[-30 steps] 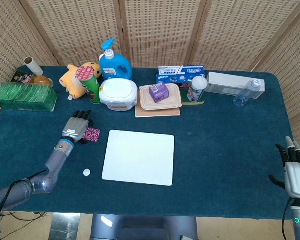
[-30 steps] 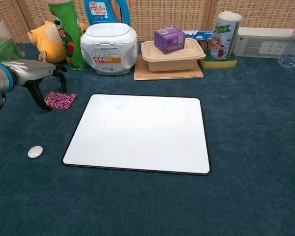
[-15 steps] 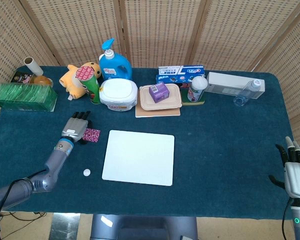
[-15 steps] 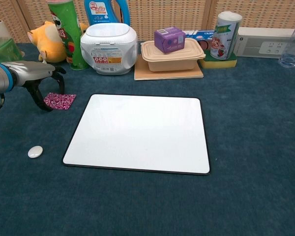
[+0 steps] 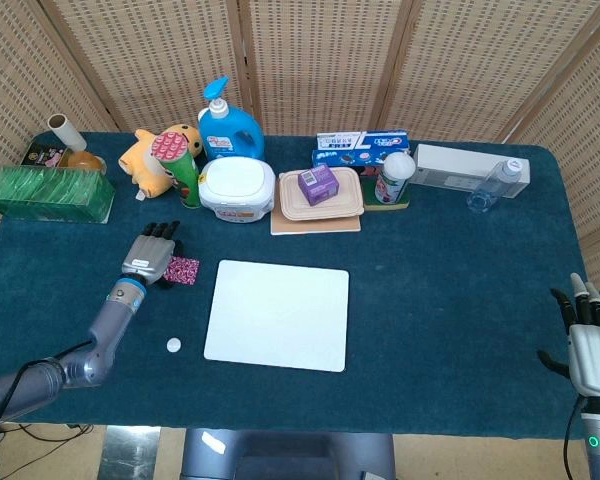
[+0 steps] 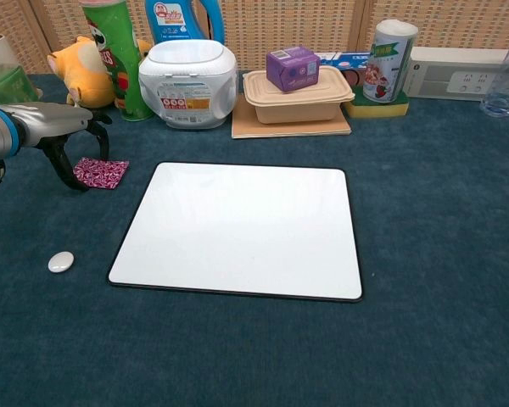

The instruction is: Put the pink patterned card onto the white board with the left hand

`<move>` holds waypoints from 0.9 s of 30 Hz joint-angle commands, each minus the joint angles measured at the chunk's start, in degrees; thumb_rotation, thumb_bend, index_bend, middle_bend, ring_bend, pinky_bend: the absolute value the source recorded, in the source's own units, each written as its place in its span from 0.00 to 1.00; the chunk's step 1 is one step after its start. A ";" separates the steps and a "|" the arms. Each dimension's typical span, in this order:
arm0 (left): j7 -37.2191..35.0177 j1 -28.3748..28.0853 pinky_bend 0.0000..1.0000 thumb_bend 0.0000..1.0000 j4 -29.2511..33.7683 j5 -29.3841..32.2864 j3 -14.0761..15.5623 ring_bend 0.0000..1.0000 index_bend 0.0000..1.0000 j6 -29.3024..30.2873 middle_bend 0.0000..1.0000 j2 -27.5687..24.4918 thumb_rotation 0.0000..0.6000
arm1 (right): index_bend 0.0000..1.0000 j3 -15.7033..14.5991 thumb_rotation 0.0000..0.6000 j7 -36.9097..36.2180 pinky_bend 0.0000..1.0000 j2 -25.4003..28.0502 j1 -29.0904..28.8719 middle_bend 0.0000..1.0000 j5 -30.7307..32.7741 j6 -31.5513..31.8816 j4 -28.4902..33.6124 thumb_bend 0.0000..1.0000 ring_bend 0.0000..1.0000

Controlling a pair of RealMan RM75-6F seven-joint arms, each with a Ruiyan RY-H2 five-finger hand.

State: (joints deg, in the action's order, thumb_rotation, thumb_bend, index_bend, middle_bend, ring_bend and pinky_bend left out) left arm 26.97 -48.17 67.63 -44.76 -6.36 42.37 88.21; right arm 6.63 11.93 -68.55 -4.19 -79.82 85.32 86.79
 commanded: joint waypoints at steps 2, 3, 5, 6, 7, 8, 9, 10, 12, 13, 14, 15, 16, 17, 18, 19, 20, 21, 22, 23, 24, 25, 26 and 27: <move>0.15 -0.22 0.02 0.16 1.19 0.22 -0.14 0.00 0.48 0.09 0.00 -0.82 1.00 | 0.15 -0.05 1.00 -0.06 0.00 0.06 0.05 0.00 -0.11 0.12 0.12 0.03 0.00; 0.29 -0.35 0.02 0.16 1.60 0.28 -0.16 0.00 0.48 0.08 0.00 -1.07 1.00 | 0.15 -0.05 1.00 -0.08 0.00 0.07 0.05 0.00 -0.13 0.11 0.13 0.03 0.00; 0.56 -0.66 0.02 0.16 2.63 0.43 -0.24 0.00 0.48 0.07 0.00 -1.62 1.00 | 0.15 -0.12 1.00 -0.19 0.00 0.20 0.10 0.00 -0.24 0.16 0.27 0.03 0.00; 0.67 -0.79 0.02 0.16 3.05 0.53 -0.26 0.00 0.48 0.08 0.00 -1.82 1.00 | 0.15 -0.15 1.00 -0.25 0.00 0.25 0.12 0.00 -0.29 0.18 0.30 0.03 0.00; 0.80 -0.95 0.02 0.16 3.49 0.57 -0.32 0.00 0.48 0.15 0.00 -2.00 1.00 | 0.15 -0.16 1.00 -0.28 0.00 0.30 0.13 0.00 -0.32 0.21 0.33 0.03 0.00; 0.94 -1.13 0.02 0.16 3.99 0.61 -0.39 0.00 0.48 0.24 0.00 -2.19 1.00 | 0.15 -0.18 1.00 -0.31 0.00 0.31 0.16 0.00 -0.35 0.24 0.30 0.03 0.00; 1.06 -1.37 0.02 0.16 4.72 0.71 -0.53 0.00 0.48 0.35 0.00 -2.42 1.00 | 0.15 -0.18 1.00 -0.37 0.00 0.36 0.20 0.00 -0.41 0.33 0.31 0.03 0.00; 1.23 -1.69 0.02 0.16 5.55 0.75 -0.70 0.00 0.48 0.44 0.00 -2.63 1.00 | 0.15 -0.19 1.00 -0.49 0.00 0.43 0.24 0.00 -0.47 0.42 0.34 0.03 0.00; 1.79 -2.26 0.02 0.16 6.76 0.94 -0.87 0.00 0.48 0.71 0.00 -2.86 1.00 | 0.15 -0.20 1.00 -0.43 0.00 0.37 0.21 0.00 -0.62 0.51 0.49 0.03 0.00; 2.27 -2.69 0.02 0.16 7.64 1.16 -1.02 0.00 0.48 0.95 0.00 -2.94 1.00 | 0.15 -0.24 1.00 -0.49 0.00 0.42 0.25 0.00 -0.72 0.57 0.55 0.03 0.00; 2.71 -3.07 0.02 0.16 8.34 1.35 -1.12 0.00 0.48 1.15 0.00 -2.97 1.00 | 0.15 -0.26 1.00 -0.57 0.00 0.47 0.26 0.00 -0.77 0.59 0.59 0.03 0.00; 3.24 -3.50 0.02 0.16 9.08 1.54 -1.23 0.00 0.48 1.39 0.00 -2.95 1.00 | 0.15 -0.30 1.00 -0.64 0.00 0.52 0.29 0.00 -0.84 0.61 0.64 0.03 0.00; 4.14 -4.13 0.02 0.16 10.01 1.84 -1.33 0.00 0.48 1.83 0.00 -2.85 1.00 | 0.15 -0.33 1.00 -0.73 0.00 0.58 0.30 0.00 -0.92 0.64 0.70 0.03 0.00; 4.83 -4.55 0.02 0.16 10.55 2.22 -1.36 0.00 0.48 2.16 0.00 -2.74 1.00 | 0.15 -0.35 1.00 -0.78 0.00 0.61 0.31 0.00 -0.97 0.65 0.73 0.03 0.00; 5.67 -5.21 0.02 0.16 11.31 2.38 -1.46 0.00 0.48 2.43 0.00 -2.47 1.00 | 0.15 -0.35 1.00 -0.87 0.00 0.67 0.33 0.00 -1.02 0.71 0.77 0.03 0.00; 6.15 -5.49 0.02 0.16 11.61 2.75 -1.46 0.00 0.48 2.65 0.00 -2.35 1.00 | 0.15 -0.35 1.00 -0.92 0.00 0.71 0.34 0.00 -1.04 0.72 0.79 0.03 0.00; 6.91 -6.07 0.02 0.16 12.19 3.11 -1.51 0.00 0.48 2.85 0.00 -2.07 1.00 | 0.15 -0.34 1.00 -1.03 0.00 0.76 0.36 0.00 -1.07 0.76 0.83 0.03 0.00; 8.00 -6.92 0.02 0.16 12.84 3.73 -1.60 0.00 0.48 3.09 0.00 -1.61 1.00 | 0.15 -0.33 1.00 -1.17 0.00 0.84 0.39 0.00 -1.09 0.80 0.88 0.03 0.00; 9.35 -8.14 0.02 0.16 13.49 4.42 -1.78 0.00 0.48 3.16 0.00 -0.77 1.00 | 0.15 -0.30 1.00 -1.36 0.00 0.94 0.43 0.00 -1.07 0.84 0.94 0.03 0.00; 10.29 -8.89 0.02 0.16 13.76 5.23 -1.80 0.00 0.48 3.25 0.00 -0.20 1.00 | 0.15 -0.30 1.00 -1.49 0.00 1.01 0.44 0.00 -1.08 0.84 0.97 0.03 0.00; 11.28 -9.68 0.02 0.16 13.97 6.04 -1.74 0.00 0.48 3.23 0.00 0.36 1.00 | 0.15 -0.29 1.00 -1.61 0.00 1.08 0.46 0.00 -1.08 0.84 0.99 0.03 0.00; 12.18 -10.34 0.02 0.16 14.07 6.92 -1.65 0.00 0.48 3.35 0.00 0.82 1.00 | 0.15 -0.29 1.00 -1.68 0.00 1.13 0.46 0.00 -1.09 0.82 1.00 0.03 0.00; 12.81 -10.83 0.02 0.16 14.18 7.42 -1.58 0.00 0.48 3.41 0.00 1.19 1.00 | 0.15 -0.29 1.00 -1.73 0.00 1.16 0.46 0.00 -1.09 0.82 1.02 0.03 0.00; 13.79 -11.57 0.02 0.16 14.28 8.15 -1.45 0.00 0.48 3.55 0.00 1.81 1.00 | 0.15 -0.28 1.00 -1.83 0.00 1.21 0.47 0.00 -1.07 0.80 1.03 0.03 0.00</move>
State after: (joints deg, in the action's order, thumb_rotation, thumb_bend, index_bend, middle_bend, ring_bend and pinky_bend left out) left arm 39.20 -58.36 81.37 -38.00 -7.94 45.58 88.83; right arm 6.35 10.10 -67.35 -3.72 -80.90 86.12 87.82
